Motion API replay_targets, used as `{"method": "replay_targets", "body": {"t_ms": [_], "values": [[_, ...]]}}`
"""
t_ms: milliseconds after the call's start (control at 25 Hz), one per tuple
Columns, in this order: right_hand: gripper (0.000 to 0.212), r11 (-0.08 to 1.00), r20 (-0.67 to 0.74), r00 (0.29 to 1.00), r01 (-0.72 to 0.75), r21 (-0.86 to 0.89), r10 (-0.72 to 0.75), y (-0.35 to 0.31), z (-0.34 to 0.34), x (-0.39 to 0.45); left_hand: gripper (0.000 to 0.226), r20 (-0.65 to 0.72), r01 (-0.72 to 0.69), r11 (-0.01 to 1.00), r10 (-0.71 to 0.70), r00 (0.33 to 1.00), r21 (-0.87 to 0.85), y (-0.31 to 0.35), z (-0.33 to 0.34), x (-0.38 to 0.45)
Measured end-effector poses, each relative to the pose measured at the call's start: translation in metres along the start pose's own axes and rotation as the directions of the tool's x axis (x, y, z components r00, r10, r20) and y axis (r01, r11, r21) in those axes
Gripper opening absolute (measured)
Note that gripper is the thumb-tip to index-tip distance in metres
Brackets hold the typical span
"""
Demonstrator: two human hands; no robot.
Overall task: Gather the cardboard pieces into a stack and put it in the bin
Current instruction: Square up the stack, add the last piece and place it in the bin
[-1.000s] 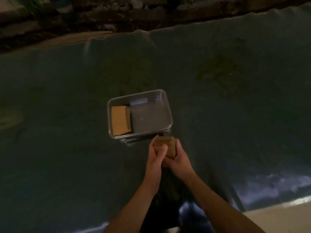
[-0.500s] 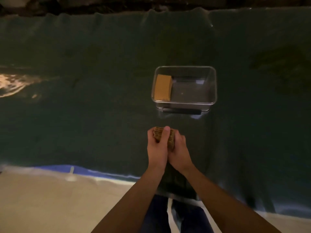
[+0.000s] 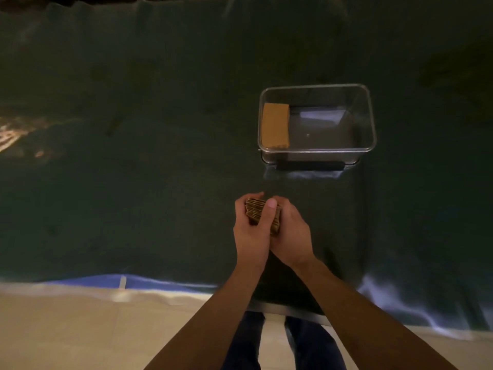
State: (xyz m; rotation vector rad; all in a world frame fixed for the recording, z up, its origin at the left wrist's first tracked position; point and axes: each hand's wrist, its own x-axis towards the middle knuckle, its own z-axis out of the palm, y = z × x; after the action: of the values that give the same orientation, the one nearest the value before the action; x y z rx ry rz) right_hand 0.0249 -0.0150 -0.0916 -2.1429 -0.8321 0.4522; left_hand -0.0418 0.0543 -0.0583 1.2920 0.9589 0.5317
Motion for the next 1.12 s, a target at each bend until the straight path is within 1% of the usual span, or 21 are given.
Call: {"method": "replay_targets", "body": {"t_ms": [80,240,320,440,520,600,640,760,840,920,1000,1040,1080,1120], "values": [[0.058,0.999,0.038,0.998,-0.051,-0.007,0.051,0.002,0.01,-0.005,0.042,-0.025,0.055,0.998,-0.056,0.998,-0.023,-0.008,-0.007,0.002],[0.058,0.995,-0.05,0.995,-0.086,-0.056,0.084,0.004,0.015,-0.005,0.038,0.021,0.071,0.993,-0.07,0.997,-0.089,-0.007,-0.01,0.007],[0.06,0.993,-0.094,0.993,-0.084,-0.085,0.076,0.002,0.018,-0.007,0.038,0.02,0.084,0.989,-0.082,0.996,-0.12,-0.002,-0.01,0.009],[0.054,0.99,-0.052,0.996,-0.084,-0.116,0.078,-0.002,0.024,-0.007,0.029,-0.015,0.118,0.99,-0.119,0.993,-0.074,-0.001,-0.013,0.012],[0.052,0.985,-0.063,0.996,-0.067,-0.158,0.058,-0.004,0.026,-0.004,0.026,0.023,0.102,0.992,-0.101,0.995,-0.079,0.0,-0.017,0.015],[0.05,0.981,-0.096,0.995,-0.046,-0.191,0.028,-0.005,0.028,-0.003,0.027,0.067,0.089,0.991,-0.083,0.994,-0.099,0.0,-0.021,0.016],[0.049,0.977,-0.097,0.995,-0.043,-0.209,0.023,-0.005,0.029,-0.003,0.029,0.068,0.102,0.99,-0.095,0.993,-0.1,-0.002,-0.021,0.016],[0.052,0.963,-0.057,0.998,-0.034,-0.267,0.019,-0.005,0.031,-0.005,0.038,0.038,0.196,0.972,-0.193,0.98,-0.127,-0.001,-0.022,0.018],[0.056,0.959,-0.087,0.996,-0.039,-0.279,0.015,-0.008,0.028,-0.002,0.034,0.072,0.217,0.961,-0.208,0.976,-0.173,0.001,-0.023,0.023],[0.057,0.953,-0.14,0.99,-0.022,-0.301,-0.022,-0.013,0.024,0.0,0.032,0.114,0.264,0.926,-0.241,0.964,-0.27,0.004,-0.026,0.028],[0.056,0.924,-0.127,0.988,0.035,-0.381,-0.09,-0.019,0.022,0.0,0.046,0.164,0.367,0.851,-0.328,0.93,-0.375,0.004,-0.031,0.032],[0.056,0.918,-0.08,0.992,0.063,-0.392,-0.102,-0.023,0.02,0.001,0.055,0.197,0.425,0.81,-0.377,0.905,-0.404,0.005,-0.035,0.034],[0.058,0.927,-0.014,0.996,0.075,-0.369,-0.086,-0.027,0.018,0.003,0.057,0.229,0.476,0.776,-0.417,0.879,-0.414,0.005,-0.039,0.037],[0.06,0.939,0.063,0.996,0.074,-0.336,-0.056,-0.032,0.016,0.007,0.051,0.256,0.517,0.743,-0.449,0.856,-0.425,0.005,-0.045,0.039]]}}
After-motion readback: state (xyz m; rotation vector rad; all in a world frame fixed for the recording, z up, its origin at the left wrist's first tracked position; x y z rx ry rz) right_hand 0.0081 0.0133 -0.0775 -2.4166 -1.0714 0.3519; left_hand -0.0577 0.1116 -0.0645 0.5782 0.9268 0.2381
